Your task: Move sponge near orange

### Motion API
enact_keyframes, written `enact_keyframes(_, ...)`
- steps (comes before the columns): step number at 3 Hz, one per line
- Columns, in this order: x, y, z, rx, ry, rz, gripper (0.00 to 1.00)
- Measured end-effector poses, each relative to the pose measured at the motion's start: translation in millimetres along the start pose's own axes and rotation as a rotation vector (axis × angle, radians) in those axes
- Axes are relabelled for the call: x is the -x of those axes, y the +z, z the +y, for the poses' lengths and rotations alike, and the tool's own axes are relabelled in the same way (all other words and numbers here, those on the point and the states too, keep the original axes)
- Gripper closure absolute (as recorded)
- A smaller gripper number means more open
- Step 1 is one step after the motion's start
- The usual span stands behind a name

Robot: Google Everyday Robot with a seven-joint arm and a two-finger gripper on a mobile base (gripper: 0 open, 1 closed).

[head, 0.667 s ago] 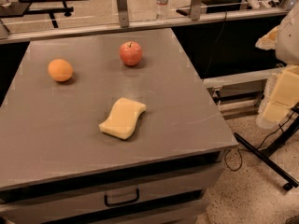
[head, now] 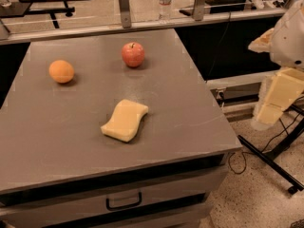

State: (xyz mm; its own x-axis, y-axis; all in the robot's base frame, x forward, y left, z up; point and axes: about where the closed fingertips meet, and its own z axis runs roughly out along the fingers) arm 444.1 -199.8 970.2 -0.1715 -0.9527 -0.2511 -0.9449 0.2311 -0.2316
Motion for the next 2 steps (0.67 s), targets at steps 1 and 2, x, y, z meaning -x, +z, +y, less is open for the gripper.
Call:
enact_keyframes(1, 53, 50, 4, 0.084, -0.143, -0.155, 0.0)
enact_keyframes(2, 97, 89, 13, 0.145, -0.243, -0.298, 0.0)
